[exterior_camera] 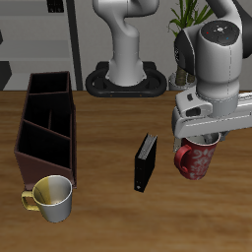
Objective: Place the red mug into the right desk caddy's left compartment
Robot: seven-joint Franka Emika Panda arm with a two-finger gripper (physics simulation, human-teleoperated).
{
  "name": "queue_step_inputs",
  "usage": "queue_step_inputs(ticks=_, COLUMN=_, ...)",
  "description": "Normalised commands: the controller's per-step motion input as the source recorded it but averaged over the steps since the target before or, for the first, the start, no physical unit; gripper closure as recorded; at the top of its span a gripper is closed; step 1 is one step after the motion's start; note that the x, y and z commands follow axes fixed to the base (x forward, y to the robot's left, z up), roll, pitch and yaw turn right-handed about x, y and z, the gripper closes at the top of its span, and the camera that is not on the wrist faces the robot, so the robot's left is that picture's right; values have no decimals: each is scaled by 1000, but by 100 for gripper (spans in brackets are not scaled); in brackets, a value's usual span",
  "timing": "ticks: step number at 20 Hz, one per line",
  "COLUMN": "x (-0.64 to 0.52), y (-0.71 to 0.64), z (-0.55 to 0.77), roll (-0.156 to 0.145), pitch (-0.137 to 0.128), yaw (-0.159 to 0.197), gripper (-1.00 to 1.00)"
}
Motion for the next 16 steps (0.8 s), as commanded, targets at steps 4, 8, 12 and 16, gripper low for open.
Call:
queue_step_inputs(ticks=4, x=-342, y=-72, z=580, roll=50, pitch=-36, yaw=33, gripper=100)
queue_step_inputs(ticks=8, x=-322, y=-421, z=502, roll=-32, pitch=-35, yaw=-30, gripper=100)
queue_step_inputs(ticks=12, x=-351, y=-420, z=371, roll=-29, pitch=-35, yaw=9, gripper=100)
queue_step_inputs(ticks=16, x=-452, y=-432, z=418, roll=15, pitch=-25, yaw=11, gripper=100)
